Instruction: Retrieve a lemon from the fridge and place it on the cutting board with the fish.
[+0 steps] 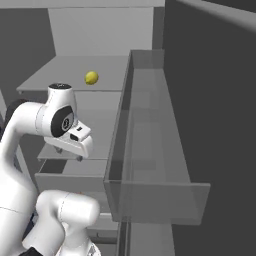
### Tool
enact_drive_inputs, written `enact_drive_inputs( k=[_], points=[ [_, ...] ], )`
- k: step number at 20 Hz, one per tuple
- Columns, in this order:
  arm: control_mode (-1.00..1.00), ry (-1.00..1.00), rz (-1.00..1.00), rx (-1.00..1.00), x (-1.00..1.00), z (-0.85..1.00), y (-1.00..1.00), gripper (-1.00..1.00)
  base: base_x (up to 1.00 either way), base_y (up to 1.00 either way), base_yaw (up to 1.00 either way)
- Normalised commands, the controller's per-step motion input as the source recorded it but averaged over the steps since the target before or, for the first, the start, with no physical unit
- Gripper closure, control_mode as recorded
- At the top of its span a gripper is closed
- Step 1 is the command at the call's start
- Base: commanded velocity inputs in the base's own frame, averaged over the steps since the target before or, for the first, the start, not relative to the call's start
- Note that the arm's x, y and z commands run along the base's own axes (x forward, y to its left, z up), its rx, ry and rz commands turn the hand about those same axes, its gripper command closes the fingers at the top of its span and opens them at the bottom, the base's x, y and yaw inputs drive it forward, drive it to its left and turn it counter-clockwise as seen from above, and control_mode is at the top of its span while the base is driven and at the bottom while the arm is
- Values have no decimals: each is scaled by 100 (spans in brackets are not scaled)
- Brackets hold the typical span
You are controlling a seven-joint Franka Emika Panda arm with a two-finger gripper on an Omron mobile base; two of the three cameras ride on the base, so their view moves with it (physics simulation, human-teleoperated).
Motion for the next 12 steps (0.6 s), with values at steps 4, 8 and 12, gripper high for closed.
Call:
enact_drive_inputs(
  k=[4, 8, 12],
  points=[
    [100, 0, 0, 0, 0, 0, 0, -100, 57, 0, 0],
    [100, 0, 0, 0, 0, 0, 0, -100, 11, 0, 0],
    [-100, -7, 1, 0, 0, 0, 0, -100, 0, 0, 0]
  ],
)
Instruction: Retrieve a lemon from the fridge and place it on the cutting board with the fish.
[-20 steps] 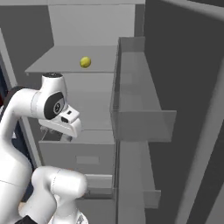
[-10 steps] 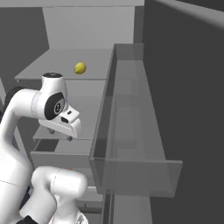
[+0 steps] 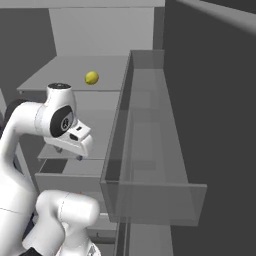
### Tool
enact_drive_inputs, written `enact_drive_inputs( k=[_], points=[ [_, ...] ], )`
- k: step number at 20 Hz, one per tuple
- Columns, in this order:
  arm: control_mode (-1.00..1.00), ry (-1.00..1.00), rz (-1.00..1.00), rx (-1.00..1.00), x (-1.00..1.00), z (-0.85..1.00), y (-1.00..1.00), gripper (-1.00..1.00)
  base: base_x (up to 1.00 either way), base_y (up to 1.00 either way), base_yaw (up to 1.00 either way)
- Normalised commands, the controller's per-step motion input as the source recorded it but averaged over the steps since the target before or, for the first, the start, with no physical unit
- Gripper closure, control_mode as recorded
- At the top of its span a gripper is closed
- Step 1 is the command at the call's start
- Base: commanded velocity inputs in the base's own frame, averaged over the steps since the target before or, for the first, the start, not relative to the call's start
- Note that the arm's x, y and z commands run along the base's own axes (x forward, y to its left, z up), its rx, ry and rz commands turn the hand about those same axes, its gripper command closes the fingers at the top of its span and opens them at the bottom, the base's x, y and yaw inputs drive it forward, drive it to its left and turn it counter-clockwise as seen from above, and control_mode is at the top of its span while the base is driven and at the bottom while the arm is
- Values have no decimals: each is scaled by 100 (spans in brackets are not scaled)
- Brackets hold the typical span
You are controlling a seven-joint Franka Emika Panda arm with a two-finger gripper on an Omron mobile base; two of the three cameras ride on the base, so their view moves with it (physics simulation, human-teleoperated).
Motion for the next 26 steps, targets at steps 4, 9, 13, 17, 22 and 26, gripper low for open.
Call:
enact_drive_inputs(
  k=[4, 9, 13, 17, 22, 26],
  points=[
    [-100, -59, 15, -7, 0, 35, 7, -100, 0, 0, 0],
    [-100, -73, 21, -11, -7, 72, 0, -100, 0, 0, 0],
    [-100, -51, 16, 0, 0, 97, 0, -100, 0, 0, 0],
    [-100, -38, 4, -1, 0, 76, 5, -100, 0, 0, 0],
    [-100, -7, -9, -8, 17, 53, 5, -100, 0, 0, 0],
    [-100, 5, -15, 0, 17, 68, 0, -100, 0, 0, 0]
  ],
)
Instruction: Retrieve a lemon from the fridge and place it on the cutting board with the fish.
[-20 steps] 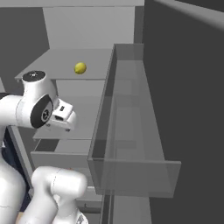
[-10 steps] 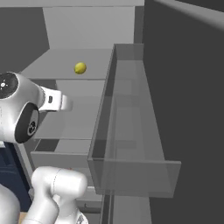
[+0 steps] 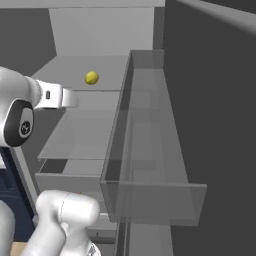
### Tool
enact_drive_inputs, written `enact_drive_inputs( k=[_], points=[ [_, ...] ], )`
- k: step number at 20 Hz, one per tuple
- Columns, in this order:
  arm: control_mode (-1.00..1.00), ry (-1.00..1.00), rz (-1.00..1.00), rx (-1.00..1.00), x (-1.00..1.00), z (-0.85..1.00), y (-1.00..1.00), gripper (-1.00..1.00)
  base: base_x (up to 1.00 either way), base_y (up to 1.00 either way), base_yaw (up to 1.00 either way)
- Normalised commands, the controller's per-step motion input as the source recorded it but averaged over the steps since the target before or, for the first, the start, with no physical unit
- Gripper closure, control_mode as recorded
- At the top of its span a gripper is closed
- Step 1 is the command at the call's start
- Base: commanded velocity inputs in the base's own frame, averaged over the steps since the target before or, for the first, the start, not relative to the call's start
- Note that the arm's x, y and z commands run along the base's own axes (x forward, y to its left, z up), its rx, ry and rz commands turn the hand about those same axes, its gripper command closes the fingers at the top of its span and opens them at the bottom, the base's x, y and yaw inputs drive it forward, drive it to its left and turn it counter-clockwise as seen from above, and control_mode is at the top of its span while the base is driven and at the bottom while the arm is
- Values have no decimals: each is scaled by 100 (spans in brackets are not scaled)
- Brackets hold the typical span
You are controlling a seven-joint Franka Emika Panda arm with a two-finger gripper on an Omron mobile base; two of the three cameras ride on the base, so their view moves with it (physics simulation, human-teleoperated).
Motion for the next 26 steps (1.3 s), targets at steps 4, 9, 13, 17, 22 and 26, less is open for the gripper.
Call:
enact_drive_inputs(
  k=[4, 9, 13, 17, 22, 26],
  points=[
    [-100, 0, -12, 14, 14, 31, 0, -100, 0, 0, 0],
    [-100, 0, -10, 8, 54, 0, 0, -100, 0, 0, 0],
    [-100, 0, -7, 1, 73, 0, 0, -100, 0, 0, 0],
    [-100, 0, -6, 1, 76, 0, 0, -100, 0, 0, 0],
    [-100, 0, -2, 0, 73, -10, 0, -100, 0, 0, 0],
    [-100, 0, 0, 1, 62, -19, 0, -100, 0, 0, 0]
  ],
)
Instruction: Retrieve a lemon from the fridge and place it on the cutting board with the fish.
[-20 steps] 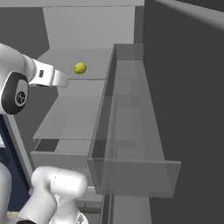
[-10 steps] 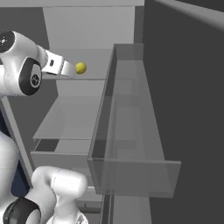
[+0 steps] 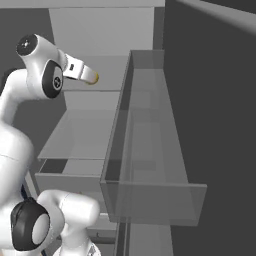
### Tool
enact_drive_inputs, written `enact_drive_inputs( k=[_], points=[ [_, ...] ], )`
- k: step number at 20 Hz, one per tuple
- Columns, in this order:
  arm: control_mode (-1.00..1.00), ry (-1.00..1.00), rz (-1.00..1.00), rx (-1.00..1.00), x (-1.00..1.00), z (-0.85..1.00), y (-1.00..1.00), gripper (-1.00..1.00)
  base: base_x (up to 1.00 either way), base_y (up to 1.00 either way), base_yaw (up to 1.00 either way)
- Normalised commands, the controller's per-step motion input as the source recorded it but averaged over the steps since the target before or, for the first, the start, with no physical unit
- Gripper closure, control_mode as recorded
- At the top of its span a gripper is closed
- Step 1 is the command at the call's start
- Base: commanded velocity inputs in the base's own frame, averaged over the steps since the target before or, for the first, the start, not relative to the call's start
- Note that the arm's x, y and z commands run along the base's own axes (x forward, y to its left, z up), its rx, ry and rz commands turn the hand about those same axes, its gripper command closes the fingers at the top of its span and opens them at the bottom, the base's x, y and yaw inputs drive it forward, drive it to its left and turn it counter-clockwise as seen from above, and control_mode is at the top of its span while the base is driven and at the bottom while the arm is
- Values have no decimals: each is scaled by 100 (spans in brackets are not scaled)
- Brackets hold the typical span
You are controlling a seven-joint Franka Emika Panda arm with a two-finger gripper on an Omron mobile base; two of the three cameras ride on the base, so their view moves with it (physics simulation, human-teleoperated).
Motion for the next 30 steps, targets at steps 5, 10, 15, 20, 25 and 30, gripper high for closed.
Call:
enact_drive_inputs(
  k=[5, 10, 15, 20, 25, 30],
  points=[
    [-100, 0, 0, 1, 64, -8, 0, -100, 0, 0, 0],
    [-100, 2, 1, 0, 56, 0, 0, -100, 0, 0, 0],
    [-100, 6, 0, 0, 42, -4, 0, -100, 0, 0, 0],
    [-100, 9, 0, 0, 28, -12, 0, -100, 0, 0, 0],
    [-100, 8, 0, 0, 19, -23, 0, -100, 0, 0, 0],
    [-100, 6, 0, 0, 6, -19, 0, -100, 0, 0, 0]
  ],
)
